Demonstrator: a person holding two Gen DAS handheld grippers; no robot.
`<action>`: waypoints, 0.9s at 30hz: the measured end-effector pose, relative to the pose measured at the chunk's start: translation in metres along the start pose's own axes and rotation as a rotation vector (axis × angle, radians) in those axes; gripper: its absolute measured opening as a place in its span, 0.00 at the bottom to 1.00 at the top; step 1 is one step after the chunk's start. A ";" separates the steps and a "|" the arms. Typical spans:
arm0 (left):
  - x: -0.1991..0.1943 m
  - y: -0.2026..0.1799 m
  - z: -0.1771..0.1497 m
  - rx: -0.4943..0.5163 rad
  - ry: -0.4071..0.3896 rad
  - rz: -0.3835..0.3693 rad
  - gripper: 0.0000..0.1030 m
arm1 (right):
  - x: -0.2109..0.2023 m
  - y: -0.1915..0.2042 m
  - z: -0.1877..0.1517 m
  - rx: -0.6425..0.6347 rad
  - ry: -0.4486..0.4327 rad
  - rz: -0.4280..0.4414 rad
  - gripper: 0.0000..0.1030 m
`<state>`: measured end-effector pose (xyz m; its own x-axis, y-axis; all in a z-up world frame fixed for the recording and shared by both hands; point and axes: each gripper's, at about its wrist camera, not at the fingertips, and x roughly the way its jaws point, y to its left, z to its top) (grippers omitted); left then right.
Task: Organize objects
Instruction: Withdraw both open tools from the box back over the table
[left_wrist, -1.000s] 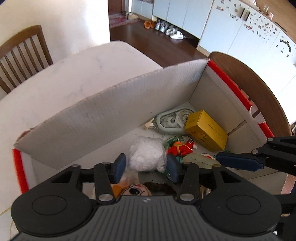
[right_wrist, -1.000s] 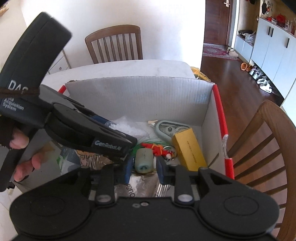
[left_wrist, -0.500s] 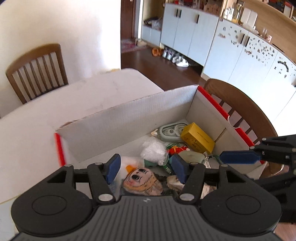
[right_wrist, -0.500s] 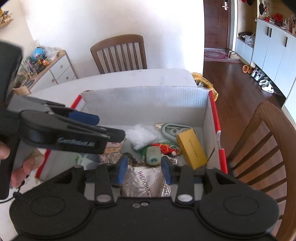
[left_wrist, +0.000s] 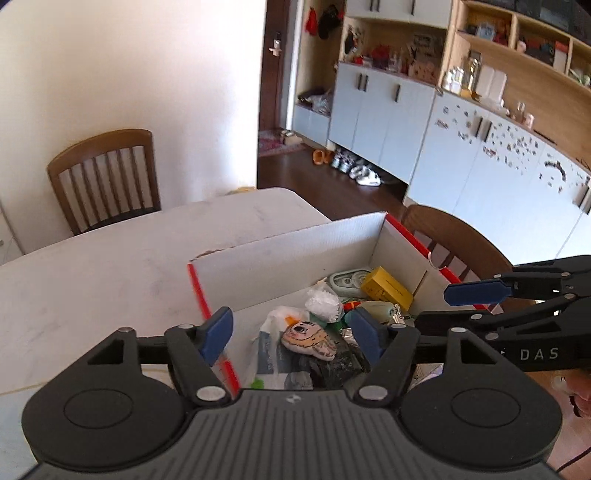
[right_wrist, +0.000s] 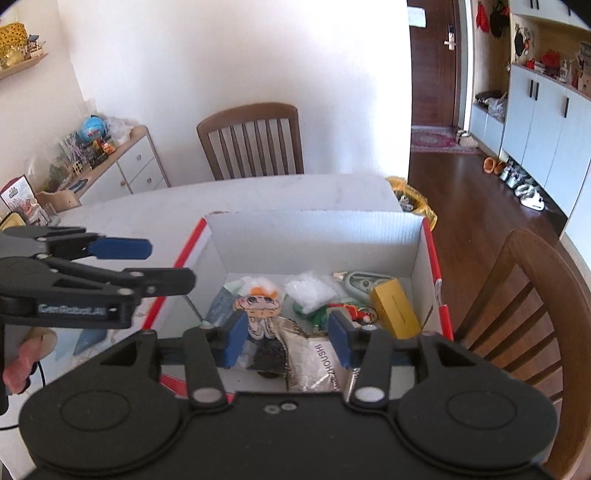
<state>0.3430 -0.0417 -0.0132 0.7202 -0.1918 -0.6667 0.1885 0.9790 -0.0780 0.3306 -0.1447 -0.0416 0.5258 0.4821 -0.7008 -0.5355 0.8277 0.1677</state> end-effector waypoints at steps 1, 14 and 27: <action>-0.005 0.002 -0.002 -0.006 -0.009 0.000 0.73 | -0.002 0.003 -0.001 0.001 -0.005 0.004 0.47; -0.058 0.018 -0.021 -0.043 -0.081 0.009 0.90 | -0.035 0.039 -0.012 0.006 -0.102 -0.008 0.72; -0.094 0.023 -0.034 -0.064 -0.150 0.009 1.00 | -0.057 0.064 -0.024 0.023 -0.189 -0.012 0.95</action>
<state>0.2574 0.0013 0.0222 0.8142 -0.1866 -0.5498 0.1419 0.9822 -0.1232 0.2508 -0.1262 -0.0075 0.6481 0.5158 -0.5603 -0.5144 0.8390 0.1774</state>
